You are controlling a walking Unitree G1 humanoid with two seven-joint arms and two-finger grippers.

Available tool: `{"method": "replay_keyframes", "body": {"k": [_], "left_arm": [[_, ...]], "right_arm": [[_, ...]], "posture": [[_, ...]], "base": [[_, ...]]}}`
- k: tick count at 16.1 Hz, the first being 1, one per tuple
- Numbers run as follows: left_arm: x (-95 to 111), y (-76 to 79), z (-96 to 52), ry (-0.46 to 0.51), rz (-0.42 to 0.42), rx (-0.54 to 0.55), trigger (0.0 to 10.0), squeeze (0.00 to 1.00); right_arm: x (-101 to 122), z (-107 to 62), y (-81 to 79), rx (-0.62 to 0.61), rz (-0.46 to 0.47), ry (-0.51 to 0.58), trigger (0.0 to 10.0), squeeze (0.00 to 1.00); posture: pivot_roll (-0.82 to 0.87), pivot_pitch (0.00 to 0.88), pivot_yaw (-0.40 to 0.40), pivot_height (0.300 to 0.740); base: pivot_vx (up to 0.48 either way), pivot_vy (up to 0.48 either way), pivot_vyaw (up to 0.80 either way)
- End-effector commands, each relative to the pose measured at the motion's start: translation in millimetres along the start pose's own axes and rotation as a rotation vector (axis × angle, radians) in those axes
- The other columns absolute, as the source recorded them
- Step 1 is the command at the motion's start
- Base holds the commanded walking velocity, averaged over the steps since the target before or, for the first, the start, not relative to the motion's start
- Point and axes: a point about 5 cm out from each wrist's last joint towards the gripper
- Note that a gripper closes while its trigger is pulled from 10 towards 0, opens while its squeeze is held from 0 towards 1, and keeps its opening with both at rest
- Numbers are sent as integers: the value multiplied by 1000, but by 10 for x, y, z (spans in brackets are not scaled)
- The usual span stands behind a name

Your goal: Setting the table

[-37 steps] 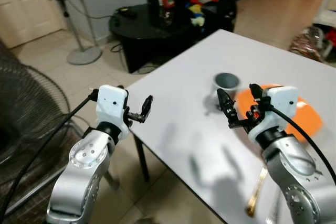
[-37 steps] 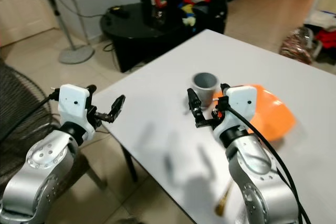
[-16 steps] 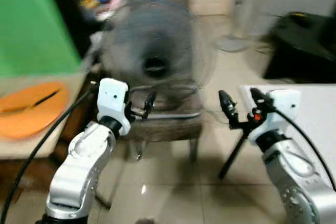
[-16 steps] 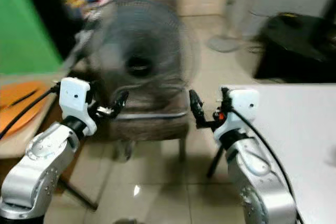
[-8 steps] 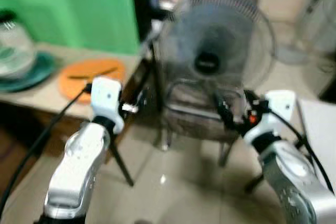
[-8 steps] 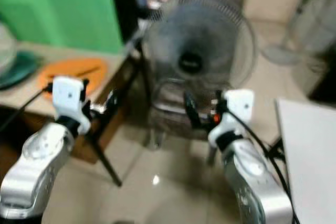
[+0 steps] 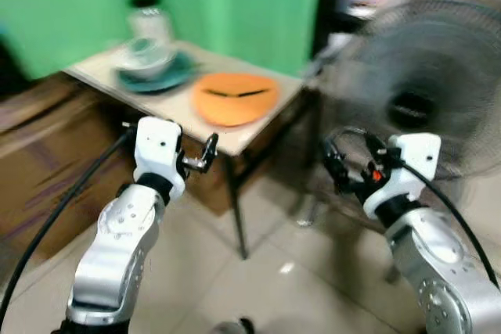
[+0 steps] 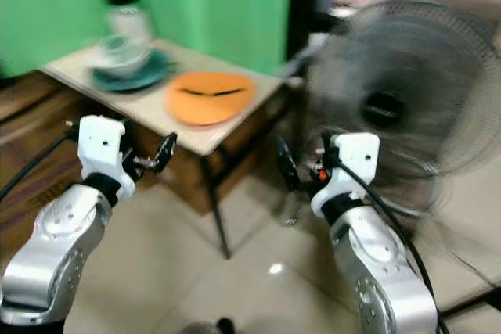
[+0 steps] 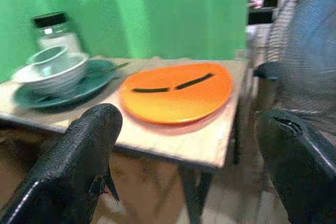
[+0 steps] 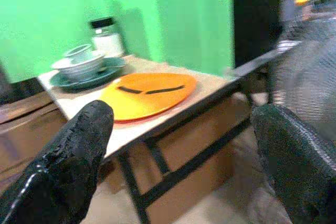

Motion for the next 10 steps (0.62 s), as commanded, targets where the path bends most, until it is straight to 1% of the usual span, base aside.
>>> {"method": "replay_keyframes", "body": {"k": [1, 5, 6, 7, 8, 9, 10], "left_arm": [[42, -19, 2, 13, 11, 5, 10000, 0], [42, -19, 2, 13, 11, 5, 10000, 0], [29, -39, -21, 10, 43, 13, 10000, 0], [21, -64, -47, 5, 54, 10, 10000, 0], [19, -70, -51, 3, 55, 9, 10000, 0], [17, -71, -51, 2, 55, 8, 10000, 0], [16, -68, -51, 1, 54, 6, 10000, 0]], "right_arm": [[14, 3, 0, -2, 4, 5, 10000, 1000], [14, 3, 0, -2, 4, 5, 10000, 1000], [-34, 59, 5, -21, -10, -17, 10000, 1000], [-90, 118, -2, -29, -30, -47, 10000, 906], [-102, 130, -2, -32, -32, -53, 10000, 773], [-103, 129, 2, -37, -26, -53, 10000, 671], [-108, 125, 9, -40, -22, -59, 10000, 455]], "posture": [[120, 0, 54, 740], [120, 0, 54, 740], [142, 0, 56, 740], [141, 0, 57, 740], [141, 0, 58, 740], [140, 0, 59, 740], [139, 0, 59, 740]], "base": [[0, 0, 800], [0, 0, 800], [285, 0, 0], [285, 0, 0], [285, 0, 0], [289, 0, 0], [289, 0, 0]]}}
Point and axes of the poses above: a point about 5 cm out from each wrist's last joint towards the gripper, its own z axis pointing out of the wrist towards the gripper, its own x axis along the axis of the wrist's last joint, y = z × x, and after that the axes turned 1 degree about z, right-handed
